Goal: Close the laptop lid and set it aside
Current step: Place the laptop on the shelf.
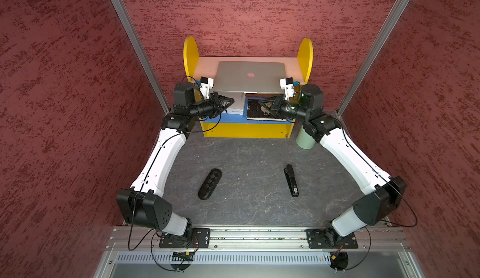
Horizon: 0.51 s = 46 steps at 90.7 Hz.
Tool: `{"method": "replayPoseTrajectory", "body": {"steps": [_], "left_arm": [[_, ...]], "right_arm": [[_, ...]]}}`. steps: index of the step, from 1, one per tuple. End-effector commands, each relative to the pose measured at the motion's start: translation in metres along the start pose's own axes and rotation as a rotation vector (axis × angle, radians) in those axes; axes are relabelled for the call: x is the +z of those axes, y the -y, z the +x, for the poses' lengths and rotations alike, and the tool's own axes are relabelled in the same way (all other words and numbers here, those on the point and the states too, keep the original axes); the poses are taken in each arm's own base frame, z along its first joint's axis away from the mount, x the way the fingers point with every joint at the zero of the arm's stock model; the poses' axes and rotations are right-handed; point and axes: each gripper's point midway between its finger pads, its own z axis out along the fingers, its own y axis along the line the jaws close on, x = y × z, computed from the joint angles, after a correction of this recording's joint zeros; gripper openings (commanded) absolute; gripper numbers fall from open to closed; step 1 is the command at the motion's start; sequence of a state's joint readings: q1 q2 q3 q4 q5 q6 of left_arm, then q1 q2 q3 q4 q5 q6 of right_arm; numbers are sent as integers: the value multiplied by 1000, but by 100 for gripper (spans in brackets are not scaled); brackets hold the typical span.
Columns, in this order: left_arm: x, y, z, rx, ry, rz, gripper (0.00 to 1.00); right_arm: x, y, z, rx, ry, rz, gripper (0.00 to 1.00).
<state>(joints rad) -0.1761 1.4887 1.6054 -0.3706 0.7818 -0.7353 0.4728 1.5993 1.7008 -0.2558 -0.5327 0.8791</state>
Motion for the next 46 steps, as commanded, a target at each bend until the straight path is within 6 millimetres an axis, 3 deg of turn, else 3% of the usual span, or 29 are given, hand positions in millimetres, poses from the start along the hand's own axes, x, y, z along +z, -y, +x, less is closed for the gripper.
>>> {"method": "replayPoseTrajectory", "body": {"steps": [1,46], "left_arm": [[3,-2,4,84,-13,-72,0],[17,-10,0,280,-14,-281,0]], "right_arm": [[5,22,13,-71,-50,166,0],[23,39,5,-272,-86,403,0]]}}
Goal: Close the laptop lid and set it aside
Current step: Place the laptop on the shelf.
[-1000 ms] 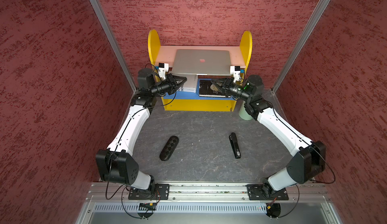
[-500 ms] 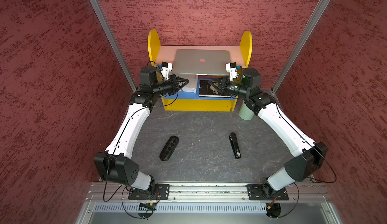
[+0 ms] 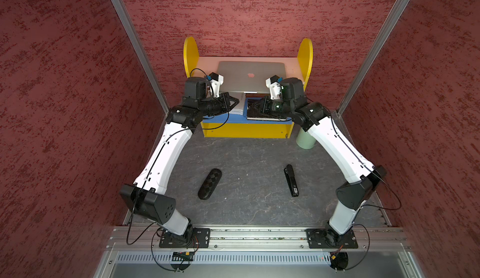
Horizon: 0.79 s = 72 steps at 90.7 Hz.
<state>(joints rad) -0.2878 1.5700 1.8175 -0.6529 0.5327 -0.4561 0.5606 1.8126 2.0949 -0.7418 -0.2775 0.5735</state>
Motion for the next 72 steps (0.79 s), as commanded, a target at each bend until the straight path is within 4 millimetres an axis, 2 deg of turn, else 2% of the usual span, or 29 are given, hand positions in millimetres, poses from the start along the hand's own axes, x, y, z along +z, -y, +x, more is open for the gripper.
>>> {"method": "replayPoseTrajectory", "body": {"steps": [1,29,72], "left_arm": [[0,-11,-3,66,5,-86,0],[15,-30,-15,105,-4,-172,0],[27,-42,-33,113,0,-212,0]], "right_arm": [[-4,8,-6,-63,9,82,0],[3,11,-18,-109,26,130,0],[18,16,-36,-141,54,157,0]]}}
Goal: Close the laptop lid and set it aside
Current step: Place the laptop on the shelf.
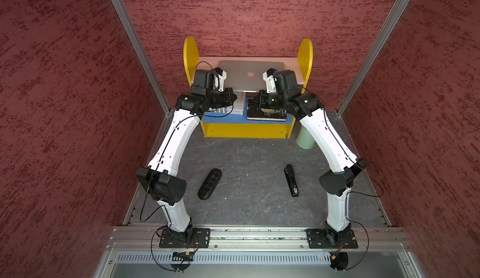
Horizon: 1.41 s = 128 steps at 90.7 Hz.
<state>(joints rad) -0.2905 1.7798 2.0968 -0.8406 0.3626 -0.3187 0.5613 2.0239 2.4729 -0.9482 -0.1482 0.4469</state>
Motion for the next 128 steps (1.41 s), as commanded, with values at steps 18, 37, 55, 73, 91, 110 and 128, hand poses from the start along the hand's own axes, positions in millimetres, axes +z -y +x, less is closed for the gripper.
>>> {"method": "replayPoseTrajectory", "body": {"steps": [18,37,55,73,91,110,128], "left_arm": [[2,-7,-18,20,30,-16,0],[11,-14,-26,18,33,-18,0],[16,-18,-35,23,38,-16,0],[20,-20,-40,26,47,-11,0],[25,-23,-44,22,50,-4,0],[28,-28,-50,17,55,-2,0],[27,-28,-56,20,70,2,0]], "right_arm": [[5,8,-16,-30,47,33,0],[8,11,-27,-46,77,28,0],[11,16,-38,-50,109,19,0],[11,29,-50,-23,121,-3,0],[13,34,-55,-17,129,-19,0],[14,39,-61,-14,142,-26,0],[16,44,-68,-13,160,-34,0]]}}
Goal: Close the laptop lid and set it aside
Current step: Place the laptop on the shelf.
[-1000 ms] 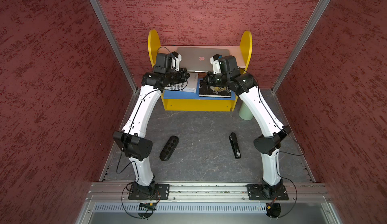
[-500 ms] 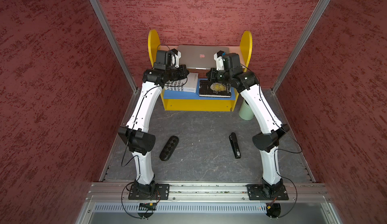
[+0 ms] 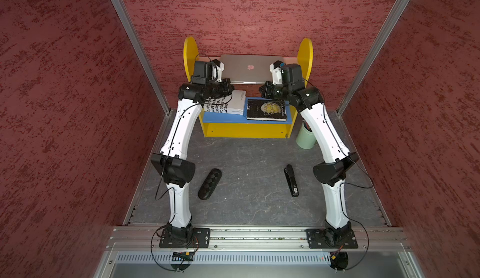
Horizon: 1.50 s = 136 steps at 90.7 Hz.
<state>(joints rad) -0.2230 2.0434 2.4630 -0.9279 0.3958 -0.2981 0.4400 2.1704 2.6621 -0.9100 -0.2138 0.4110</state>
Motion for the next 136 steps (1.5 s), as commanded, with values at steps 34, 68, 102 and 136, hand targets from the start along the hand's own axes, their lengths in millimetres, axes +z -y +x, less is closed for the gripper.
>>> {"method": "replayPoseTrajectory", "body": {"steps": [34,68,102,136], "left_arm": [[-5,3,-18,33,53,22,0],[-4,3,-25,44,68,28,0],[-7,2,-29,37,78,34,0],[-9,2,-12,5,27,49,5]], "right_arm": [[0,9,-29,-10,85,-33,0],[1,20,-34,6,93,-35,0],[-1,21,-37,7,94,-48,0],[-17,19,-30,22,69,-35,0]]}}
